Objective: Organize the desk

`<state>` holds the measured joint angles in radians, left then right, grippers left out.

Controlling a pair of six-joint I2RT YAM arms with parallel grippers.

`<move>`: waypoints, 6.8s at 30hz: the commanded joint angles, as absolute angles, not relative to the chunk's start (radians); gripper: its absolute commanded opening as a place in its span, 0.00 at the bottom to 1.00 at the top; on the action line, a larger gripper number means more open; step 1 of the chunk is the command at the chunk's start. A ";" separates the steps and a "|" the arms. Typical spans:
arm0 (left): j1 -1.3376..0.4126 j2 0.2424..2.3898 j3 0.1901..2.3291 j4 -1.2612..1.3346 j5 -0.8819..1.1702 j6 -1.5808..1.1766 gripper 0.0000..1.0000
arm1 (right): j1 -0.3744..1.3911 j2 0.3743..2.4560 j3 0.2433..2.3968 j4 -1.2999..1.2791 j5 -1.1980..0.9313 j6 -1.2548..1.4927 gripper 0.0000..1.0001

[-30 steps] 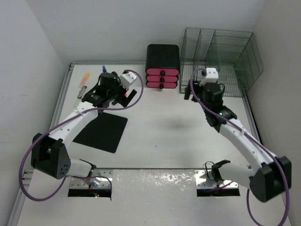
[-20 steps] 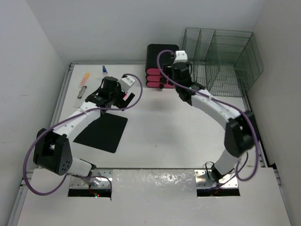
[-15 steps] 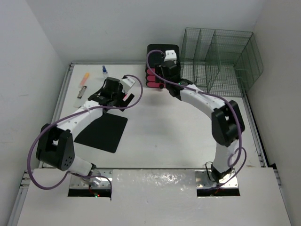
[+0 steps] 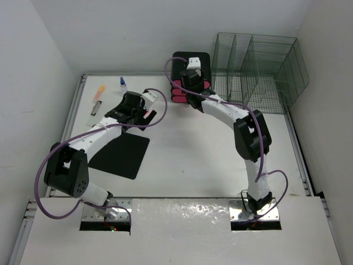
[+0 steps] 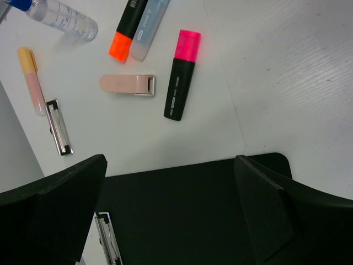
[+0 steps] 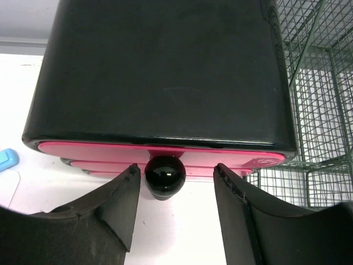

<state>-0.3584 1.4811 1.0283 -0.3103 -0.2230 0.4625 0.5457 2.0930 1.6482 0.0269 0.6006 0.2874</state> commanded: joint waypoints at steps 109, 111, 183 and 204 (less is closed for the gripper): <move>-0.458 1.827 1.836 -0.673 0.087 0.606 0.00 | 0.562 1.270 0.884 0.003 0.588 0.312 0.86; -0.501 1.873 1.941 -0.730 0.107 0.615 0.00 | 0.462 1.246 0.850 -0.027 0.487 0.360 0.87; -0.173 2.365 2.089 -0.709 0.207 0.603 0.56 | 0.333 1.164 0.726 -0.031 0.393 0.348 0.87; -0.138 2.465 2.112 -0.744 0.178 0.563 0.46 | 0.333 1.164 0.722 -0.044 0.393 0.344 0.87</move>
